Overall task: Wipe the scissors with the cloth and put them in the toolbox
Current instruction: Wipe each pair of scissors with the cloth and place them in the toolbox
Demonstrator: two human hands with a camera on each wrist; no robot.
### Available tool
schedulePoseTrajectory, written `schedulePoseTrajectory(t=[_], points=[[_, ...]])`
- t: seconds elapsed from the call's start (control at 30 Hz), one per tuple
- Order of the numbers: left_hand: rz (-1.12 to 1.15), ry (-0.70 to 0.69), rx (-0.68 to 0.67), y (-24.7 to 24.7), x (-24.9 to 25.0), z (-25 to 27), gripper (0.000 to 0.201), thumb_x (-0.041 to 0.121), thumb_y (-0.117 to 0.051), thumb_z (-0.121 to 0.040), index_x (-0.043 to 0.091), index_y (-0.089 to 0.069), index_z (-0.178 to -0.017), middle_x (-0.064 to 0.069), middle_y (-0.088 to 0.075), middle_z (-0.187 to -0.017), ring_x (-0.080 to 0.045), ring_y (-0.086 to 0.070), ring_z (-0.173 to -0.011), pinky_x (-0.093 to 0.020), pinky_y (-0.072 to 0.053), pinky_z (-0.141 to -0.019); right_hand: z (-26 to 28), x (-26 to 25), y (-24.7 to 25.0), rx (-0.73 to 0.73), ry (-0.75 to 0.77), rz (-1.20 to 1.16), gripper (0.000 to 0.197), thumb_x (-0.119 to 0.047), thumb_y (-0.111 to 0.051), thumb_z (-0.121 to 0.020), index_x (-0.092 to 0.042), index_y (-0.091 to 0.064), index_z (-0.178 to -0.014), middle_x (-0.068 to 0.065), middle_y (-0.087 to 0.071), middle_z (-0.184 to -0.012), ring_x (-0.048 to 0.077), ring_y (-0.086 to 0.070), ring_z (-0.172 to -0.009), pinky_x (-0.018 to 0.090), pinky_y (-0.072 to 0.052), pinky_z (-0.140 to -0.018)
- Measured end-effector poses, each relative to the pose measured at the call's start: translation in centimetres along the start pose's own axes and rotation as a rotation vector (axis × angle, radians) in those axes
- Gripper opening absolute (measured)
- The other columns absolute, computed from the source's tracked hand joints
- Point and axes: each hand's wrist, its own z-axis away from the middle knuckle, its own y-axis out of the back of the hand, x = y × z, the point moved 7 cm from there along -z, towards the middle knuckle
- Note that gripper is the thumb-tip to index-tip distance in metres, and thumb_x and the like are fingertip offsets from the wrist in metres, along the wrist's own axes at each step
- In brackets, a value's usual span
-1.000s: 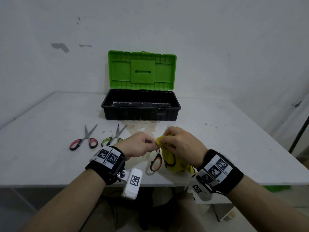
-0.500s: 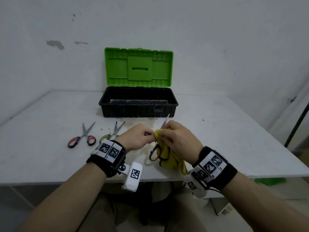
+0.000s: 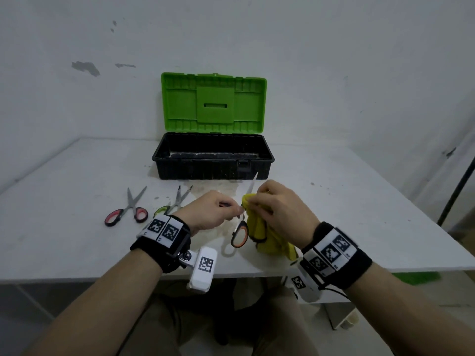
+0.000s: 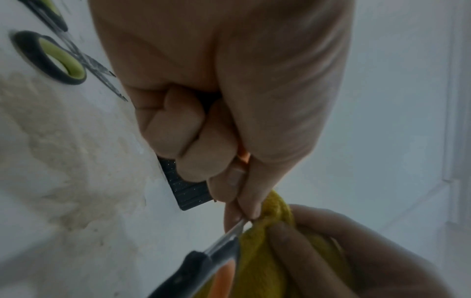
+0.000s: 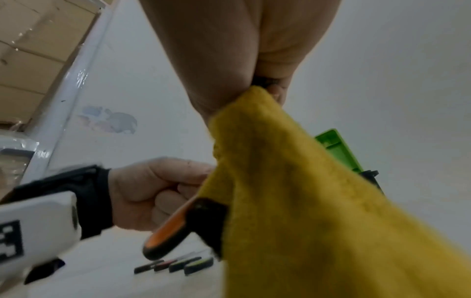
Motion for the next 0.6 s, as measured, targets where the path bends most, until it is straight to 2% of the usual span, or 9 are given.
schedulePoseTrajectory(t=[0.1, 0.17, 0.23, 0.3, 0.33, 0.4, 0.47, 0.53, 0.6], points=[[-0.047, -0.03, -0.029, -0.4, 0.2, 0.1, 0.024, 0.033, -0.063, -0.096, 0.013, -0.076, -0.092, -0.007, -0.054, -0.07, -0.006, -0.045, -0.056, -0.024, -0.038, -0.058, -0.4, 0.5, -0.3, 0.003, -0.007, -0.001, 0.016, -0.023, -0.064, -0.091, -0.017, -0.073, -0.103, 0.005, -0.057, -0.097, 0.02, -0.057, -0.078, 0.029, -0.051, -0.068], [-0.072, -0.031, -0.038, -0.5, 0.0, 0.2, 0.022, 0.034, -0.065, -0.095, 0.017, -0.077, -0.09, -0.013, -0.059, -0.075, -0.012, -0.049, -0.066, -0.029, -0.042, -0.065, -1.0, 1.5, 0.4, 0.063, -0.049, -0.008, 0.015, -0.021, -0.063, -0.092, -0.014, -0.074, -0.1, 0.006, -0.057, -0.097, 0.021, -0.057, -0.078, 0.032, -0.052, -0.07], [-0.049, -0.031, -0.033, -0.6, -0.2, 0.3, 0.021, 0.032, -0.065, -0.095, 0.016, -0.077, -0.088, -0.002, -0.06, -0.07, -0.006, -0.049, -0.061, -0.024, -0.041, -0.062, -1.7, 2.8, 1.5, 0.131, -0.136, -0.011, 0.015, -0.021, -0.062, -0.093, -0.014, -0.074, -0.098, 0.004, -0.057, -0.096, 0.018, -0.055, -0.078, 0.032, -0.051, -0.072], [-0.024, -0.023, -0.012, -0.4, -0.4, 0.2, 0.021, 0.03, -0.065, -0.096, 0.016, -0.076, -0.085, 0.011, -0.056, -0.061, 0.001, -0.045, -0.05, -0.019, -0.037, -0.056, -1.7, 3.5, 2.4, 0.17, -0.2, -0.019, 0.017, -0.023, -0.06, -0.094, -0.014, -0.073, -0.101, 0.003, -0.056, -0.098, 0.015, -0.051, -0.08, 0.023, -0.044, -0.072], [-0.015, -0.014, 0.0, -0.3, -0.6, 0.1, 0.021, 0.03, -0.064, -0.096, 0.017, -0.076, -0.084, 0.014, -0.055, -0.058, 0.001, -0.044, -0.048, -0.019, -0.036, -0.054, -1.6, 3.1, 2.7, 0.179, -0.193, -0.02, 0.017, -0.023, -0.06, -0.094, -0.014, -0.073, -0.101, 0.003, -0.057, -0.098, 0.014, -0.052, -0.08, 0.019, -0.041, -0.072], [0.013, 0.006, 0.011, 0.0, -0.9, 0.1, 0.022, 0.032, -0.064, -0.096, 0.02, -0.076, -0.082, 0.013, -0.053, -0.057, -0.005, -0.041, -0.05, -0.021, -0.033, -0.051, -0.9, 1.5, 2.7, 0.141, -0.121, -0.044, 0.019, -0.024, -0.059, -0.095, -0.013, -0.073, -0.099, 0.003, -0.058, -0.097, 0.014, -0.055, -0.077, 0.012, -0.038, -0.071], [0.025, 0.01, -0.005, 0.0, -1.0, 0.1, 0.023, 0.033, -0.064, -0.095, 0.021, -0.076, -0.08, 0.009, -0.052, -0.059, -0.011, -0.038, -0.052, -0.024, -0.03, -0.049, -0.1, -0.3, 1.4, 0.018, -0.048, -0.056, 0.022, -0.027, -0.056, -0.096, -0.012, -0.072, -0.099, 0.003, -0.058, -0.096, 0.013, -0.054, -0.074, 0.008, -0.038, -0.069], [0.003, -0.025, -0.034, -0.5, -0.5, 0.1, 0.025, 0.03, -0.064, -0.096, 0.021, -0.073, -0.074, 0.004, -0.051, -0.061, -0.011, -0.04, -0.054, -0.027, -0.032, -0.051, 0.2, -1.1, 0.0, -0.053, -0.003, -0.002, 0.021, -0.029, -0.057, -0.095, -0.017, -0.072, -0.103, 0.002, -0.055, -0.097, 0.013, -0.05, -0.077, 0.017, -0.043, -0.07], [-0.03, -0.063, -0.05, -0.8, -0.1, 0.1, 0.026, 0.029, -0.065, -0.095, 0.023, -0.072, -0.07, -0.002, -0.052, -0.065, -0.014, -0.044, -0.06, -0.032, -0.037, -0.059, 0.0, -0.8, -0.5, -0.042, -0.012, 0.006, 0.018, -0.026, -0.06, -0.094, -0.018, -0.073, -0.104, 0.003, -0.055, -0.096, 0.013, -0.047, -0.077, 0.022, -0.044, -0.07]])
